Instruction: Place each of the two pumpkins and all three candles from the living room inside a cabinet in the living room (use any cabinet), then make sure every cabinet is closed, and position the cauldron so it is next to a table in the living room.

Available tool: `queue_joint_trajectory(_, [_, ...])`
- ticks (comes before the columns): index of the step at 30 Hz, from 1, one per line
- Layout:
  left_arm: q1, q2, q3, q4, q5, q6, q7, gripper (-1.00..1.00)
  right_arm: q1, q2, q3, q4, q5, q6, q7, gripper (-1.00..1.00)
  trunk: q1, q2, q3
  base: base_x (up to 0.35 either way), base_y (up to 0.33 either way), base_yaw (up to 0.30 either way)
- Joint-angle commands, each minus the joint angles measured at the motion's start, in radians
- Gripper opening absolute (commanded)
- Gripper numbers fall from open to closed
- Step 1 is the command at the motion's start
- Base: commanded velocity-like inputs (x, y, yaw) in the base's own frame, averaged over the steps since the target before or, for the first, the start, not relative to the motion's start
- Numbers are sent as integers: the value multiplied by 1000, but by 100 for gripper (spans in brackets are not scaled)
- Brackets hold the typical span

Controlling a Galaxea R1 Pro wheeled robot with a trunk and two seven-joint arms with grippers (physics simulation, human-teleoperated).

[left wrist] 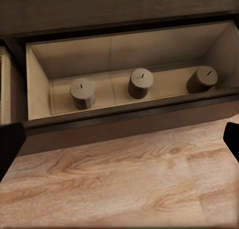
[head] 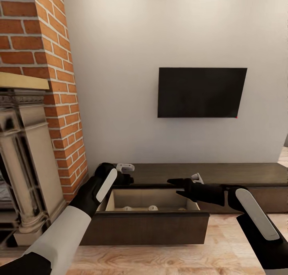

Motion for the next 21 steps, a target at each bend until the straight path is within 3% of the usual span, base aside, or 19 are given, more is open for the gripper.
queue_joint_trajectory(1, [-1,0,-1,-1,11,2,10,100,-1,-1,1,-1,-10,0,-10,100,-4,7,2,-57,0,0])
queue_joint_trajectory(12, [-1,0,-1,-1,11,2,10,100,-1,0,1,0,-10,0,-10,100,-46,84,36,-16,0,0])
queue_joint_trajectory(18, [-1,0,-1,2,10,2,12,100,-1,0,1,0,-9,0,-10,100,-69,126,55,-134,0,0])
queue_joint_trajectory(21, [-1,0,-2,1,9,2,15,100,-1,0,1,0,-9,0,-10,100,-69,126,55,-26,0,0])
